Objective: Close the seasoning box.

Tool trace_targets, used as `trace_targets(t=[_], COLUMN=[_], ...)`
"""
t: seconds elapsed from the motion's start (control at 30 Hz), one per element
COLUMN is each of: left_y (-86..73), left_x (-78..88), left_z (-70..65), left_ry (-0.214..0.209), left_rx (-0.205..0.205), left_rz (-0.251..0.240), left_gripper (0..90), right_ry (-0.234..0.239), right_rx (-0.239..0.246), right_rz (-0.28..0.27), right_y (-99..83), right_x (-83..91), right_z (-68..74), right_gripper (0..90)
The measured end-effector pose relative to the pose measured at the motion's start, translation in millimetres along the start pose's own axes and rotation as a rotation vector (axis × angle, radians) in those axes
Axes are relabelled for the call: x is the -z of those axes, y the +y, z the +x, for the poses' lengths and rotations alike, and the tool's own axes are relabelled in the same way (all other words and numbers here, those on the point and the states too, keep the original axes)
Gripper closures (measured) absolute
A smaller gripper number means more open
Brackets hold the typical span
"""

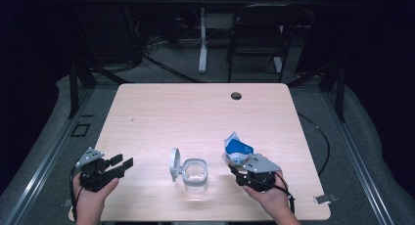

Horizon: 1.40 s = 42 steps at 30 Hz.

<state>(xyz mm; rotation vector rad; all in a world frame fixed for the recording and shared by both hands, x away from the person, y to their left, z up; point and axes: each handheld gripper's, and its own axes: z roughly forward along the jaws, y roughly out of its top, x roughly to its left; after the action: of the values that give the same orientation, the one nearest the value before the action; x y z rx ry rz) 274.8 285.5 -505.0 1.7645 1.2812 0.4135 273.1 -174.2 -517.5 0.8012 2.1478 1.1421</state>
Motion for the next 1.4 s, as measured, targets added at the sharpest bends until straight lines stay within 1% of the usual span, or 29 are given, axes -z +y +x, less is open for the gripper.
trace_targets(t=[0.23, 0.33, 0.37, 0.47, 0.6, 0.7, 0.77, 0.9, 1.1, 1.17, 1.27, 1.4], left_y=[1.9, 2.5, 2.6, 2.9, 3.9, 4.1, 4.2, 4.0, 3.8, 3.7, 3.5, 3.5], left_x=[1.7, 2.4, 2.5, 2.1, 1.9, 1.5, 1.4, 1.3, 1.2, 1.3, 1.2, 1.2], left_z=[-1.8, -2.0, -2.1, -3.3, -5.7, -6.6, -6.6, -6.3, -5.7, -5.4, -5.0, -5.0], left_ry=[-0.006, -0.008, -0.008, -0.008, -0.009, -0.009, -0.009, -0.008, -0.007, -0.005, -0.004, -0.004], left_rx=[-0.008, -0.007, -0.009, -0.008, -0.019, -0.022, -0.023, -0.022, -0.02, -0.02, -0.018, -0.018], left_rz=[-0.002, -0.007, -0.007, -0.015, -0.016, -0.013, -0.012, -0.011, -0.014, -0.012, -0.012, -0.011], left_gripper=[50.1, 50.1, 50.1, 50.1, 49.9, 49.8, 49.8, 49.8, 49.9, 49.9, 49.9, 49.9], right_ry=[-0.014, -0.021, -0.017, -0.025, -0.034, -0.033, -0.045, -0.052, -0.062, -0.071, -0.071, -0.073], right_rx=[0.04, 0.046, 0.045, 0.057, 0.072, 0.084, 0.099, 0.123, 0.147, 0.167, 0.189, 0.192], right_rz=[0.007, 0.001, 0.001, 0.008, 0.017, 0.023, 0.029, 0.037, 0.041, 0.051, 0.059, 0.064], right_y=[18.2, 24.6, 27.0, 31.3, 35.8, 37.9, 39.0, 41.0, 43.1, 44.1, 44.4, 43.5], right_x=[9.7, 12.7, 13.6, 14.9, 15.8, 15.8, 16.2, 17.2, 19.3, 20.2, 20.5, 20.2], right_z=[-3.5, -5.3, -6.0, -7.2, -8.2, -8.6, -8.4, -7.9, -7.0, -6.7, -6.5, -7.5], right_gripper=[42.1, 42.1, 42.1, 42.1, 42.1, 42.1, 42.1, 42.1, 42.1, 42.1, 42.1, 42.1])
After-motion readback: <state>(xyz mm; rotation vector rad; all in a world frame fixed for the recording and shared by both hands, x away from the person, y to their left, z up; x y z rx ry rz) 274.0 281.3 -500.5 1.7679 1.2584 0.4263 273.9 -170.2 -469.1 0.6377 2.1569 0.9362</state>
